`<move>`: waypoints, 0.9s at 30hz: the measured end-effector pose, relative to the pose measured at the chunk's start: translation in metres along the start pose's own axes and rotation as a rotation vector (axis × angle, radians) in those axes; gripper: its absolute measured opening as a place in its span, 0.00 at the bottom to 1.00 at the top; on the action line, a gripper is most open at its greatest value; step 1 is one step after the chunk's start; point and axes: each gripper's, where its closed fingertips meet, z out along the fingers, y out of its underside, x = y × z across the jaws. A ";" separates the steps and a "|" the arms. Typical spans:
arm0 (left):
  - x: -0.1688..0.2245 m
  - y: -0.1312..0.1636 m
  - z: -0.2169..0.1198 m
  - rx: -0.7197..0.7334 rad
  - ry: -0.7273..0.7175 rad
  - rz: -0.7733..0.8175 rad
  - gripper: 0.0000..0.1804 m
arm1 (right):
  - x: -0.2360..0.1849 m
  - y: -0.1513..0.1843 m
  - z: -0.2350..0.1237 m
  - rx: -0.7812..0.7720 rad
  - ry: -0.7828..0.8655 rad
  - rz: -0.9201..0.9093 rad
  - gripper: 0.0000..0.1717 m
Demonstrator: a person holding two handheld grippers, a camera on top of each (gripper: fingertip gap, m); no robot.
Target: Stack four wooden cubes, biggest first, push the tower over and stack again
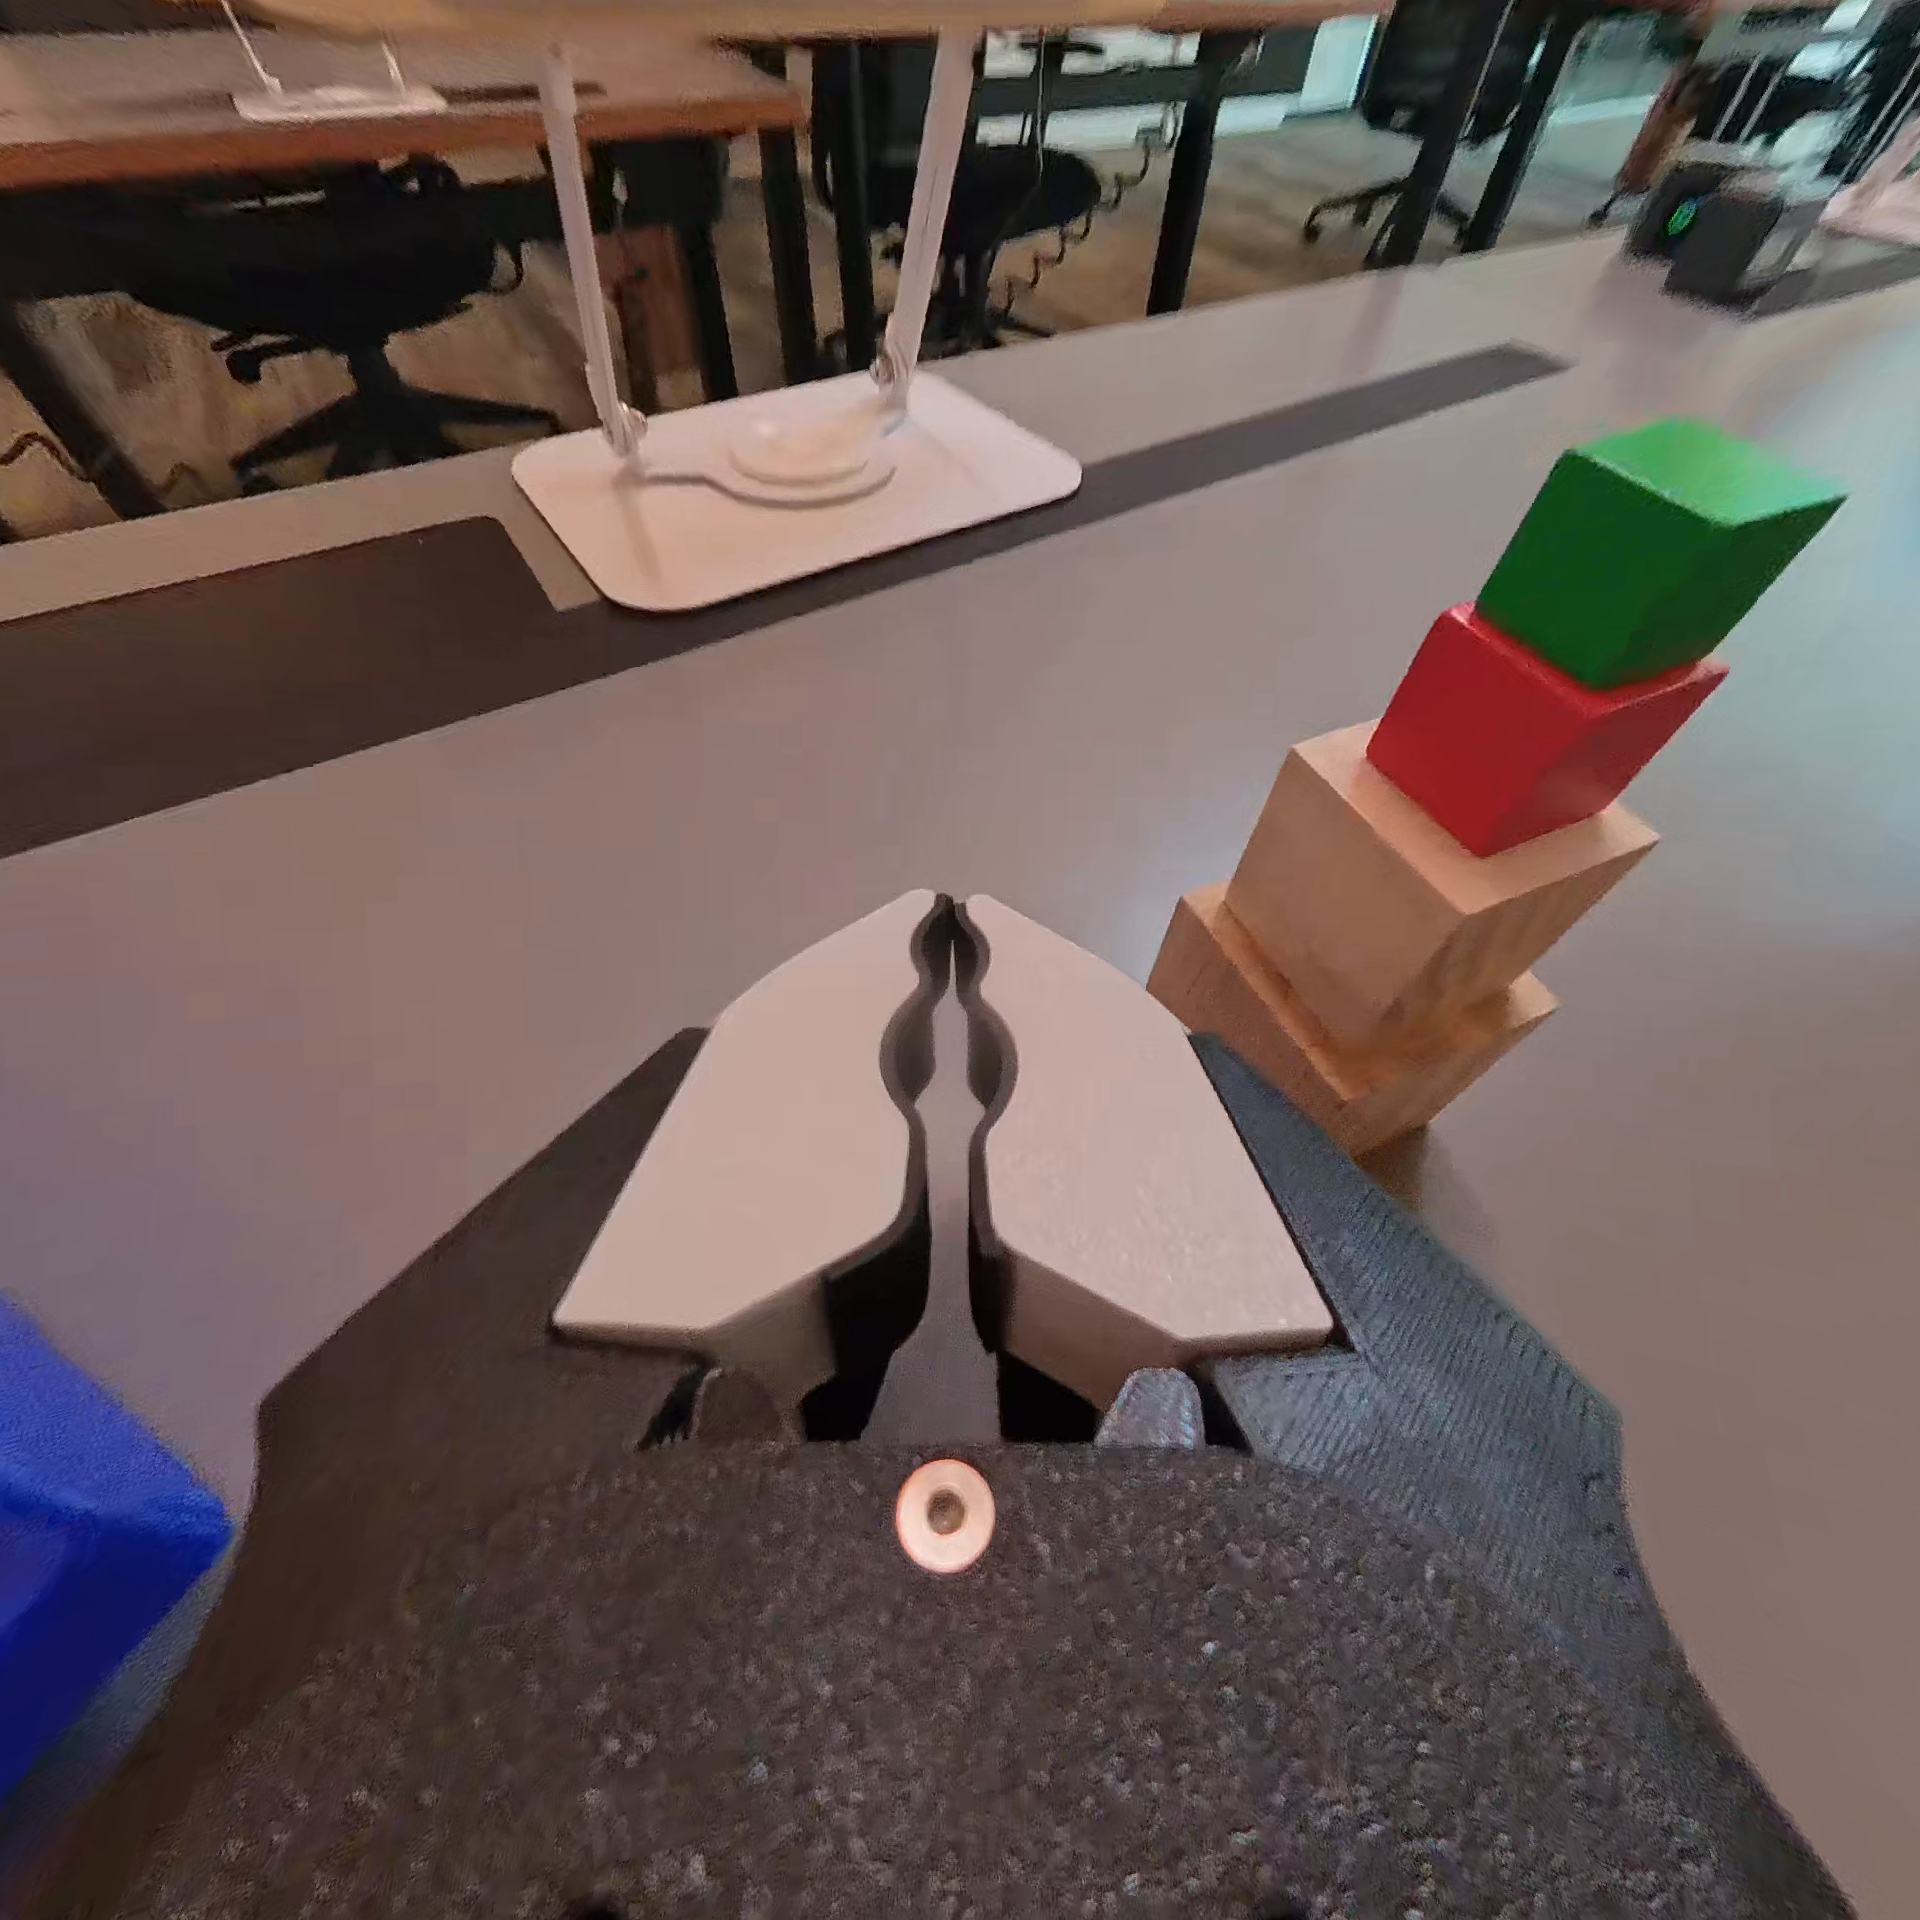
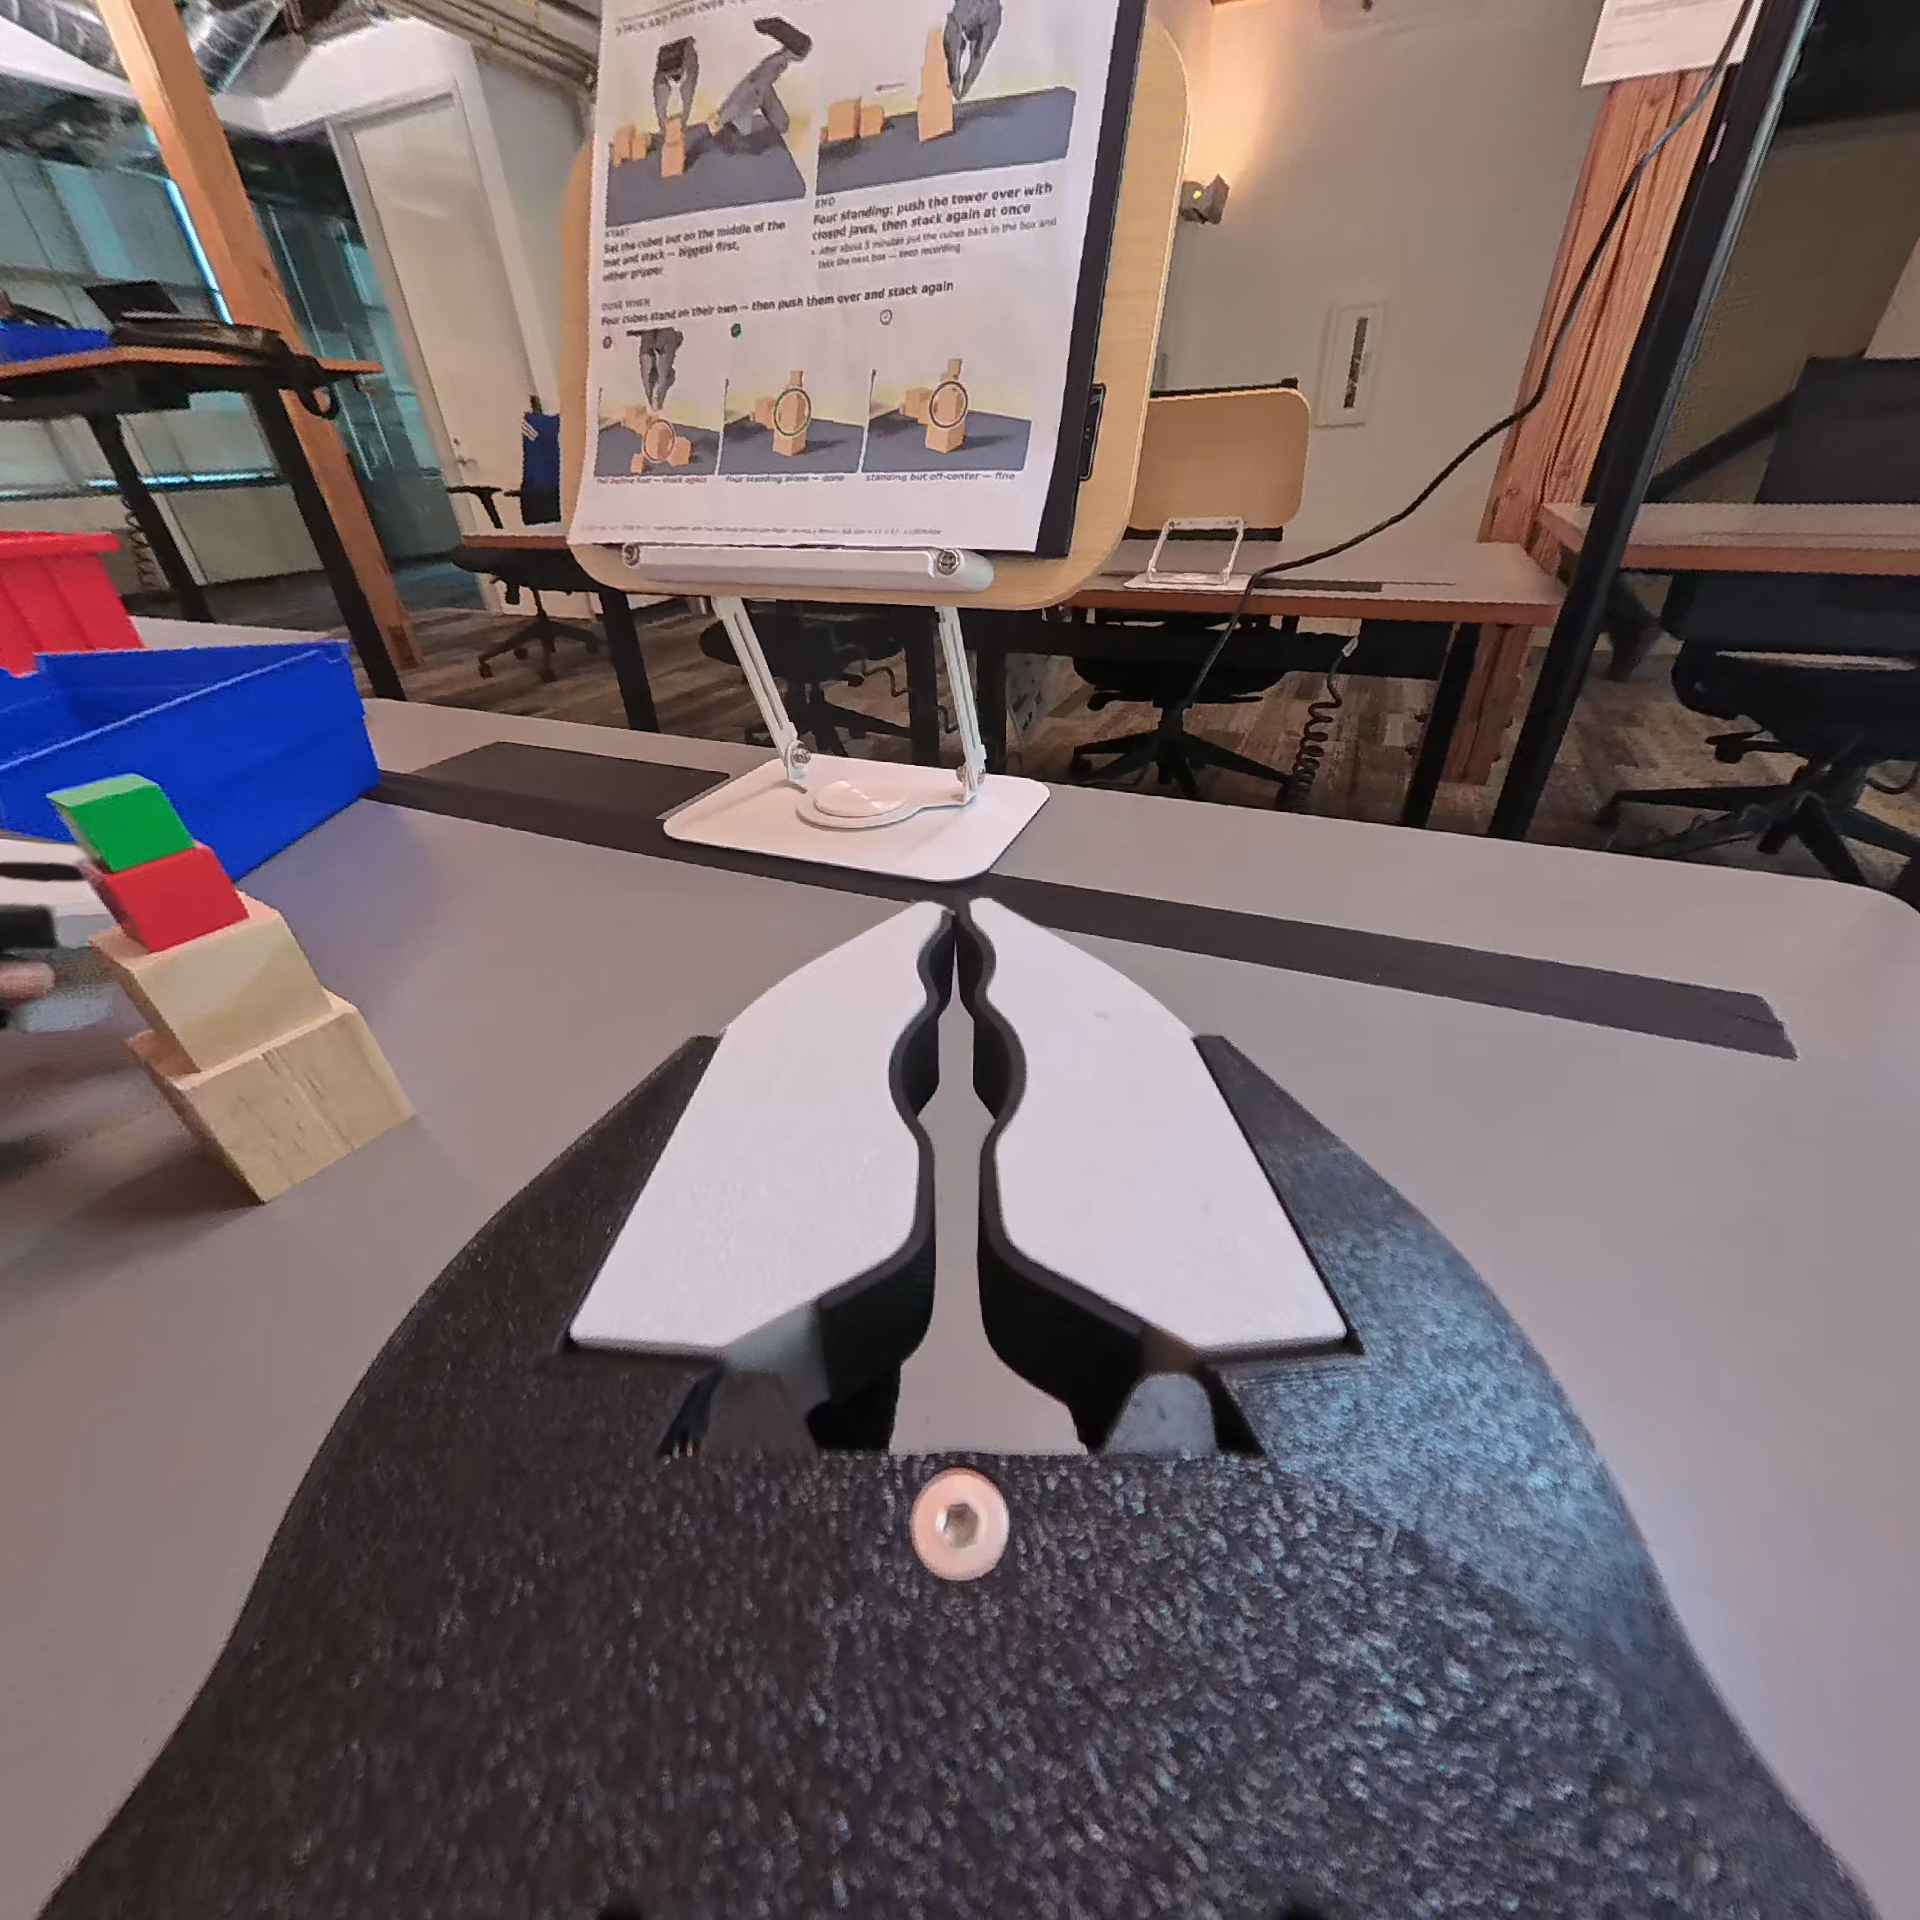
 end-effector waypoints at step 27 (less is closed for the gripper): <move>0.097 -0.068 0.023 0.259 0.184 0.115 0.00 | -0.014 -0.009 -0.001 0.027 -0.087 0.033 0.01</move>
